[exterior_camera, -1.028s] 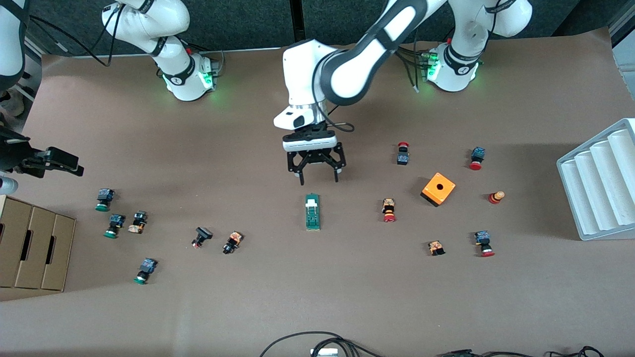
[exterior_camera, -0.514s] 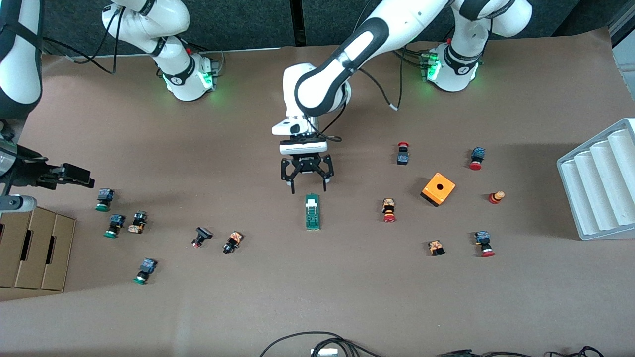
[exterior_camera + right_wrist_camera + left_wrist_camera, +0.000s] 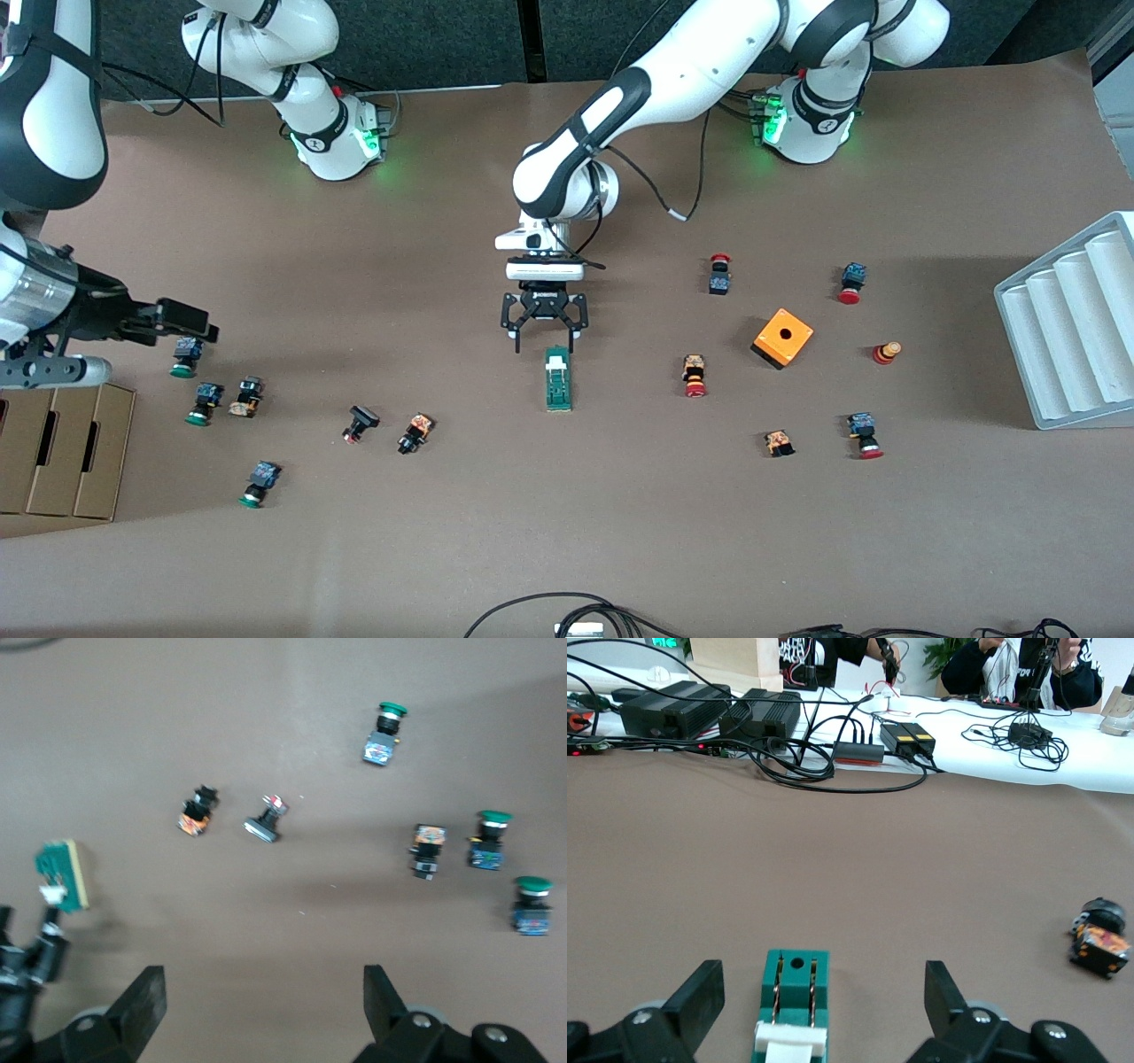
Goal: Close load switch with both arms
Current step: 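Reach the right gripper to the switch's white lever while the left gripper holds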
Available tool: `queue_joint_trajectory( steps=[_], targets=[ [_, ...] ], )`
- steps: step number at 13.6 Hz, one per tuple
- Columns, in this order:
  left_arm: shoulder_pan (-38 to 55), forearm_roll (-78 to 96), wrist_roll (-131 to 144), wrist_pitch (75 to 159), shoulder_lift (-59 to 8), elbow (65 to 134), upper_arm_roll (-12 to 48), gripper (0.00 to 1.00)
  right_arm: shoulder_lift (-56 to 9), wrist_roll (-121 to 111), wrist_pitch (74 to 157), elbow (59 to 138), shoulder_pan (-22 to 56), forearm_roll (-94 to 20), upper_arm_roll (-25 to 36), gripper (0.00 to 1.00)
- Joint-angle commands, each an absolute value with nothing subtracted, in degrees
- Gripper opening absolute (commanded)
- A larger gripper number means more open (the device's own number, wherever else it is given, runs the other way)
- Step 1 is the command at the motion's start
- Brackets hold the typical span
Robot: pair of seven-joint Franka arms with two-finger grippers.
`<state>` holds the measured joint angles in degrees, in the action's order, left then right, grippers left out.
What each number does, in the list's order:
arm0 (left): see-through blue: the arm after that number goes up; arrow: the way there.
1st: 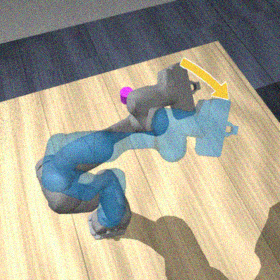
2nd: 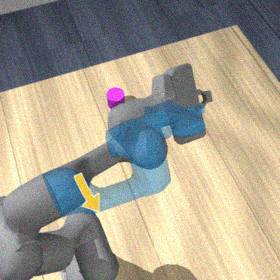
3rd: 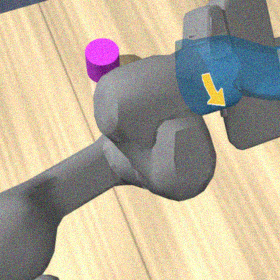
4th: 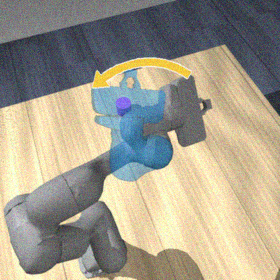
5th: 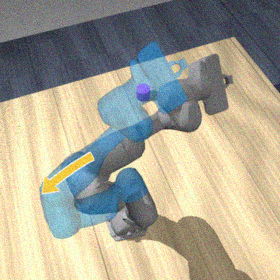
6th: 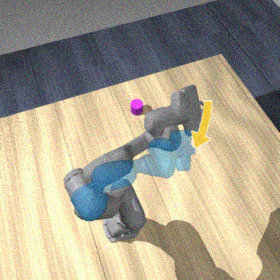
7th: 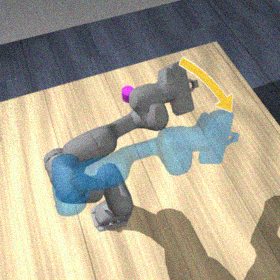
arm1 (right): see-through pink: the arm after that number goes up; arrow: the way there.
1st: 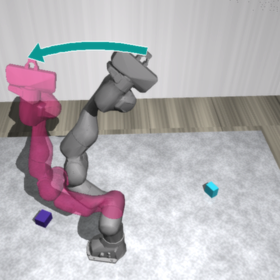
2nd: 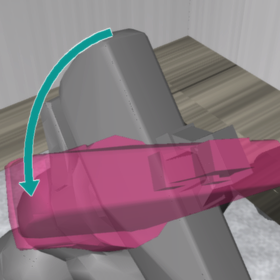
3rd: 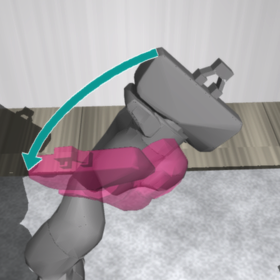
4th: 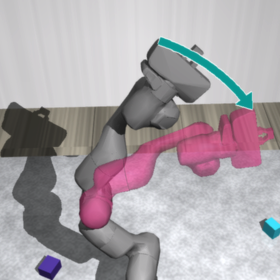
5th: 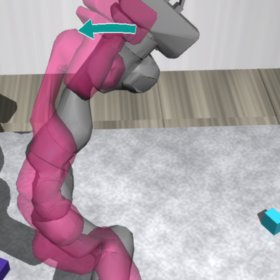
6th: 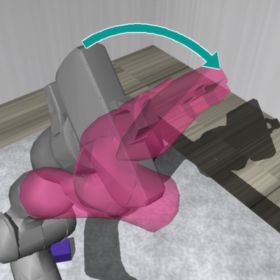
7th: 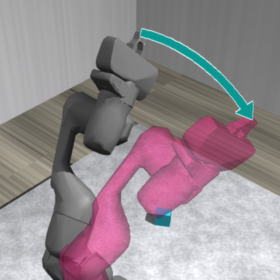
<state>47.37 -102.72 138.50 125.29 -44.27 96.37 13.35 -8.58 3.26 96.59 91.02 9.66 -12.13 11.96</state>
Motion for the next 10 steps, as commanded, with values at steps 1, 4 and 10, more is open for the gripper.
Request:
queue_joint_trajectory(
  steps=[1, 4, 10],
  targets=[
    [48.51, -105.99, 141.15, 121.57, -48.33, 94.13, 13.01, 1.0, -11.94, 12.79, 100.88, 90.09, 13.17, -15.2, 12.3, 0.99],
    [49.21, -107.05, 141.24, 118.32, -51.23, 92.38, 13.01, 1.0, -18.08, 26.5, 103.27, 85.01, 16.6, -20.55, 12.3, 0.99],
    [50.1, -111.43, 144.57, 113.47, -55.1, 89.92, 13.01, 1.0, -24.78, 55.15, 115.29, 83.14, 28.81, -23.72, 12.3, 0.99]
  ],
)
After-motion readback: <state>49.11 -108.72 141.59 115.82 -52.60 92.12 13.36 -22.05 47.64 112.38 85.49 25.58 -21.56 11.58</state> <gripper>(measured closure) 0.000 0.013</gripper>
